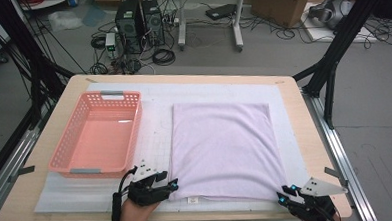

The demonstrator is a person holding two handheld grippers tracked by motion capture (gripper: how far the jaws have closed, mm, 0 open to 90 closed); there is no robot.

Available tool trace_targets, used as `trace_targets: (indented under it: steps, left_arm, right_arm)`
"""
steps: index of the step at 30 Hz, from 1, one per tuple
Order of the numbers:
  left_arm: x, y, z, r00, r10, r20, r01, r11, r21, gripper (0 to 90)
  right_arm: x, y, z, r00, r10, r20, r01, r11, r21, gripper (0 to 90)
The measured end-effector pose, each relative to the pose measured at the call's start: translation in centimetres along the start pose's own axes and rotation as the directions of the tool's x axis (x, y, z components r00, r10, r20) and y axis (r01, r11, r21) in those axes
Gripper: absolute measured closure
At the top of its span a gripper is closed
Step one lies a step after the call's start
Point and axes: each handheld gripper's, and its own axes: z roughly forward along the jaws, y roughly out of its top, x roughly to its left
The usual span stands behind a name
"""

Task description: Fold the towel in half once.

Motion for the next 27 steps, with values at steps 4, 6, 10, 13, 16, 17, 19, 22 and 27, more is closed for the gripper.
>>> trace_targets:
  steps: [4,6,10,13,16,17,19,22,27]
  left_arm:
    - [0.7,0.7,0.5,0.9999,0.014,0.009,-0.014,0.9997,-0.019,45.8]
    - [1.1,1.0,1.0,0.9998,0.010,0.019,-0.009,0.9999,-0.005,49.1]
    - [1.7,1.4,2.3,1.0000,-0.001,-0.007,0.001,0.9999,0.017,51.4]
    - [2.0,1.7,2.5,1.0000,0.005,-0.007,-0.005,0.9998,0.017,50.5]
    - [2.3,1.9,2.5,1.0000,0.005,-0.008,-0.005,1.0000,0.006,50.5]
    - [2.3,1.8,2.6,1.0000,0.003,-0.008,-0.003,1.0000,0.005,50.5]
    - [2.4,1.8,2.6,1.0000,0.000,-0.010,0.000,0.9999,0.011,50.3]
    - [2.3,1.8,2.6,0.9999,-0.002,-0.011,0.002,1.0000,0.010,50.3]
    - [2.4,1.8,2.6,0.9998,-0.008,-0.016,0.008,0.9998,0.015,49.7]
  right_arm:
    - [-0.7,1.1,0.4,0.9995,0.028,0.014,-0.027,0.997,-0.076,61.9]
    - [-0.3,1.6,0.9,0.9992,-0.004,-0.039,0.000,0.997,-0.082,69.4]
    - [1.6,2.4,3.1,0.9741,-0.072,-0.214,0.064,0.997,-0.045,67.6]
    - [3.0,2.8,4.6,0.9536,-0.132,-0.271,0.131,0.991,-0.023,64.3]
    - [3.8,3.0,5.6,0.9429,-0.166,-0.289,0.170,0.985,-0.011,64.8]
    - [4.0,3.1,5.8,0.9444,-0.176,-0.278,0.179,0.984,-0.014,67.2]
    - [4.0,3.1,5.8,0.9440,-0.178,-0.278,0.182,0.983,-0.014,76.1]
    - [4.0,2.8,5.5,0.9341,-0.207,-0.291,0.212,0.977,-0.016,87.8]
    - [3.4,2.4,4.4,0.9024,-0.212,-0.375,0.233,0.972,0.012,87.9]
